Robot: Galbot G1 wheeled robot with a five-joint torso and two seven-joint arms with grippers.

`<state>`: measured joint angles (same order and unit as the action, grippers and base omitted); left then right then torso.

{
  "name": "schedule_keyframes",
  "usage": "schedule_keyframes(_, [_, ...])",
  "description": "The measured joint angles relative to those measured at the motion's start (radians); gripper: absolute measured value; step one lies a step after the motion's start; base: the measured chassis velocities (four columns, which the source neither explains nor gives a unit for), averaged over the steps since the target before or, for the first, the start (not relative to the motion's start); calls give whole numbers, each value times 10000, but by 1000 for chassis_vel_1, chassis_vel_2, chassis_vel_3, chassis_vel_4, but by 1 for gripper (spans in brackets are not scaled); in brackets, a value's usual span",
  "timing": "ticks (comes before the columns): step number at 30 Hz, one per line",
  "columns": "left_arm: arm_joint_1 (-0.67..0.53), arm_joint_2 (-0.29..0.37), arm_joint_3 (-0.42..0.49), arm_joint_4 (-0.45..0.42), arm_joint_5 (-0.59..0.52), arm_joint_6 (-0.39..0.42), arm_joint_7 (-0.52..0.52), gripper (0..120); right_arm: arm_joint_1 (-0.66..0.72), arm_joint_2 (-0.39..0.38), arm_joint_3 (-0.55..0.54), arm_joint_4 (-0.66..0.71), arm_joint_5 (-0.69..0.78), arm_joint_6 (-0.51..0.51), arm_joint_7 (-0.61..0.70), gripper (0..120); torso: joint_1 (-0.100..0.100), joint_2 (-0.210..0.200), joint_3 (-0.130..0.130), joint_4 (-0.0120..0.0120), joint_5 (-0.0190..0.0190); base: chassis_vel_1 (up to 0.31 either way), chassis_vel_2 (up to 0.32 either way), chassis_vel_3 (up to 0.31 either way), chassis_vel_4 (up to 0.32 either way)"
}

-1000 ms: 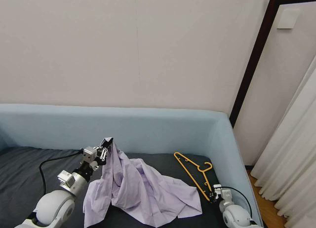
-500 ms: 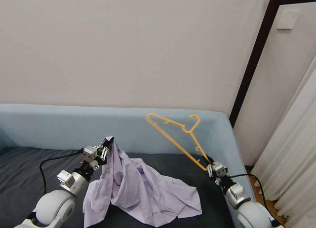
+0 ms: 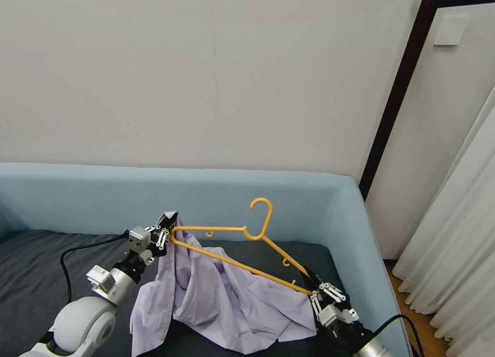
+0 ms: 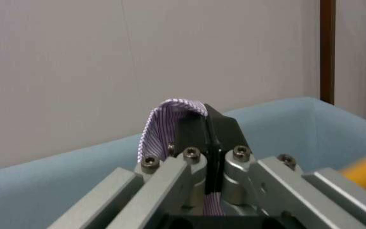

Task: Pick up the clothes from the sofa and hang them on the clothes hanger.

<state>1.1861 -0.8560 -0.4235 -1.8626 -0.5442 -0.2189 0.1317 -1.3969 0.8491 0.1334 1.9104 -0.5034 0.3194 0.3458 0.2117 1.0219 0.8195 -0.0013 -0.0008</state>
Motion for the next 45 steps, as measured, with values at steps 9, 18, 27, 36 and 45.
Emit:
schedule_keyframes(9, [416,-69,-182,-439,33,-26,0,0,290,466,-280,-674,-1560,-229,265,5,0,-1,1,3,3,0,0,0,0])
schedule_keyframes(18, [626,-113,-383,-655,84,-80,4,0,364,308,-266,-757,-1508,-372,214,5,0,-1,1,3,2,0,0,0,0])
schedule_keyframes(27, [470,-125,-330,-451,110,-89,-7,0,-320,-68,-5,-528,-1586,-787,411,5,0,-1,1,-1,2,0,0,0,0])
schedule_keyframes(36, [613,-121,-488,-639,125,-125,-6,0,-212,-224,-6,-638,-1556,-1313,594,5,0,0,1,1,2,0,0,0,0])
schedule_keyframes(45, [1017,-237,-606,-1061,231,-273,54,0,110,-129,-286,-855,-1237,-1604,652,5,0,0,1,1,4,0,0,0,0])
